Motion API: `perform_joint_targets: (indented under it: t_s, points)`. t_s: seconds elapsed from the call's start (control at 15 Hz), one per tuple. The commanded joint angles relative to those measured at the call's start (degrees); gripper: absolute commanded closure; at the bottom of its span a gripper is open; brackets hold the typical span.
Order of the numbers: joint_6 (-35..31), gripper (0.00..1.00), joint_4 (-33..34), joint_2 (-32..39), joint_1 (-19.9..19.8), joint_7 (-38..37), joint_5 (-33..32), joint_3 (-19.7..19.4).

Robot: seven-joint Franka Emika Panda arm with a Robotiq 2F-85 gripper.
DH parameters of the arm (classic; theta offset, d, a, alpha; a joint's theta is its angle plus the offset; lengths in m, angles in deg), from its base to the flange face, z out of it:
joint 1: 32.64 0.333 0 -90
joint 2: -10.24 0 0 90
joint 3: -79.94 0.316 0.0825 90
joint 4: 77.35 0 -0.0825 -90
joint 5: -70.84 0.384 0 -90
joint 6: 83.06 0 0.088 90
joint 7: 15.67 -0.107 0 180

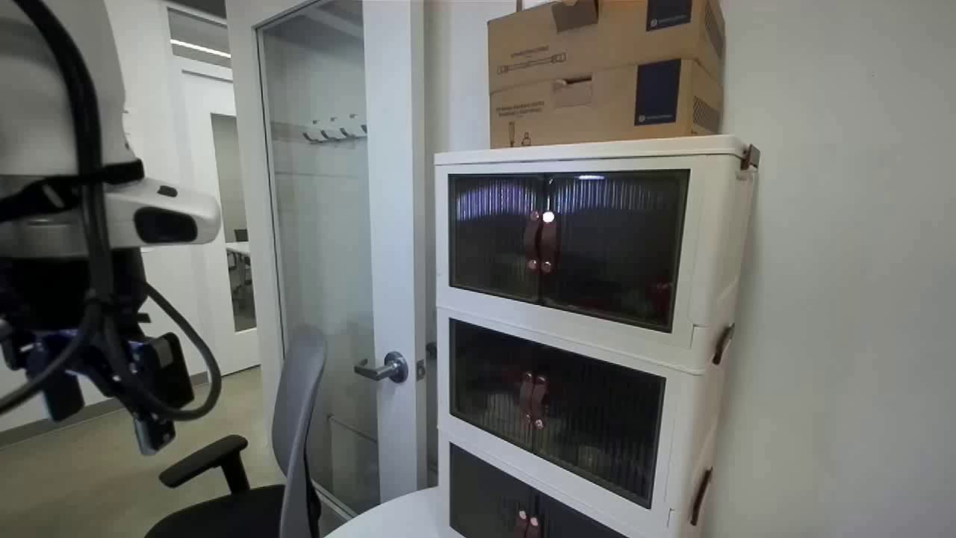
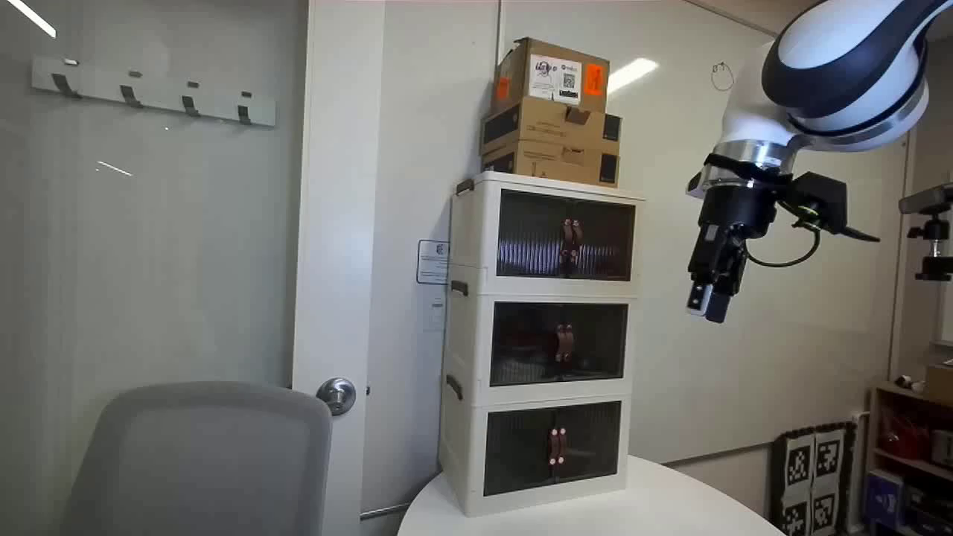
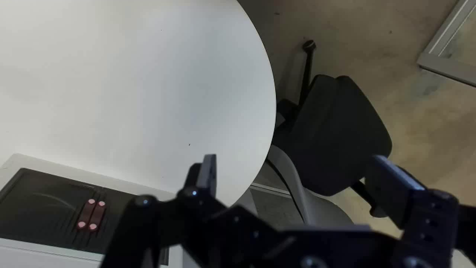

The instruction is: Open the top drawer.

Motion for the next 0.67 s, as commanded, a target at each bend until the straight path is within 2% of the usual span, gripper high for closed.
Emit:
perform_joint_targets:
  t_s: [0.0, 0.13, 0.33, 0.6]
  points:
    - [0.2, 0.0, 0.1, 0.0, -0.5, 0.2, 0.3, 0.5]
    - [-6.7, 0.0, -0.5, 0.1, -3.4, -3.7, -6.3, 4.7]
    - [-13.4, 0.0, 1.7, 2.1, -5.9, -7.7, -13.9, 8.6]
    - [-21.7, 0.0, 6.0, 5.6, -12.3, -14.4, -27.2, 15.1]
